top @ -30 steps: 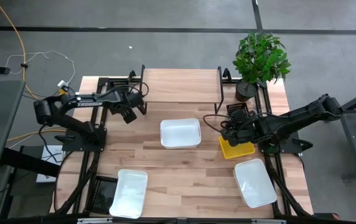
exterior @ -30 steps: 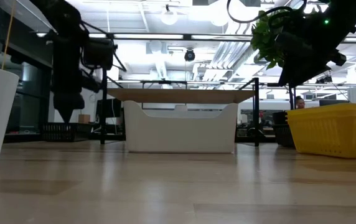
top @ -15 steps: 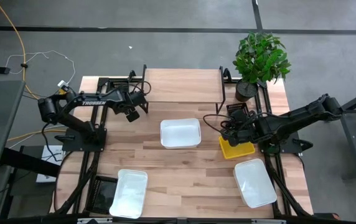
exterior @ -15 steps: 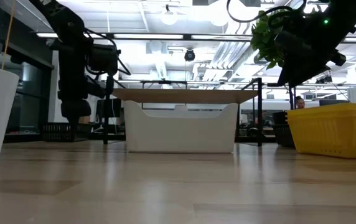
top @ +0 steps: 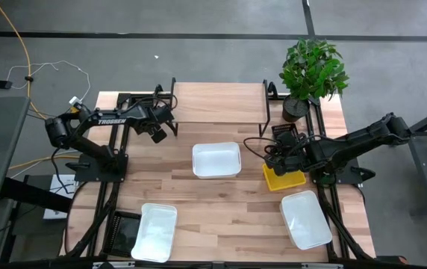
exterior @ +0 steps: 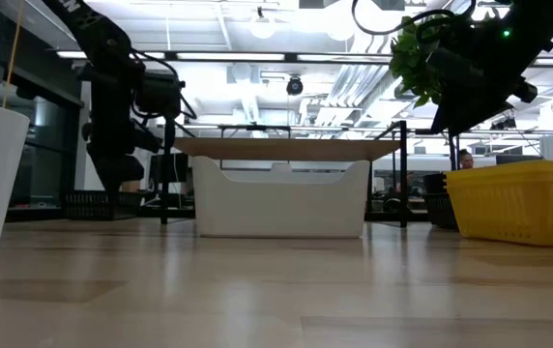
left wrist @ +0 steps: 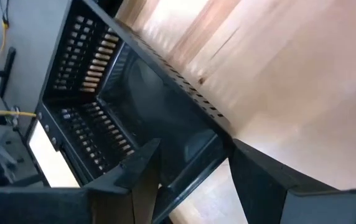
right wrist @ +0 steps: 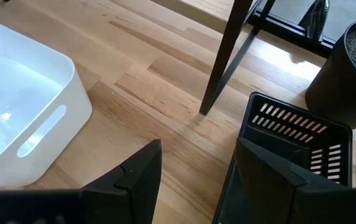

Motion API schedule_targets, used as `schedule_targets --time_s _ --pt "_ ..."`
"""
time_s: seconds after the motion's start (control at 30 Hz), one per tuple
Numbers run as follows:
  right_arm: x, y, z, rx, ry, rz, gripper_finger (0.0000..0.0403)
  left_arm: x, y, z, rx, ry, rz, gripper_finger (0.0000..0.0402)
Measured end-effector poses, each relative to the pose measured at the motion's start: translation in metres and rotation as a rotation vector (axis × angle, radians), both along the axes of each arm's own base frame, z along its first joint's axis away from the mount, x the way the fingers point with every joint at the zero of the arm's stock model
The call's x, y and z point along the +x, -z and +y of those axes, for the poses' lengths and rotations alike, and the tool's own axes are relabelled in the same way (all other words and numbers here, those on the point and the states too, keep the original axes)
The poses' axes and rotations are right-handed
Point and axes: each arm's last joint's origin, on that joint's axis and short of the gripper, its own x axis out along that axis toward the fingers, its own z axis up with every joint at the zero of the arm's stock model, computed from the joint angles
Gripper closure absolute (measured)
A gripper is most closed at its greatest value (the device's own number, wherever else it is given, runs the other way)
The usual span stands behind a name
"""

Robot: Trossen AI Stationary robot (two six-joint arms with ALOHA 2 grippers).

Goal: Stack baskets on shelf by color
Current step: Stack the top left black bin on top of the bottom left black bin

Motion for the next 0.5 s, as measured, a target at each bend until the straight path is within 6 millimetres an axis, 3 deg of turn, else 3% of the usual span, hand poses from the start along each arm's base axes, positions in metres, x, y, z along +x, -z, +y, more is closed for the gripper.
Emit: schedule_targets --time_s 0.27,0.5 --pt "0.0000 0.0000 0.0000 0.000 0.000 0.000 0.0210 -0.0013 0.0002 0.0011 -0.001 -0.008 0.001 0.0241" --pt "0.0000 0.0000 0.0000 0.001 0.000 0.000 0.0210 -0.0004 0.0013 0.0001 -0.044 -0.001 -0.034 0.0341"
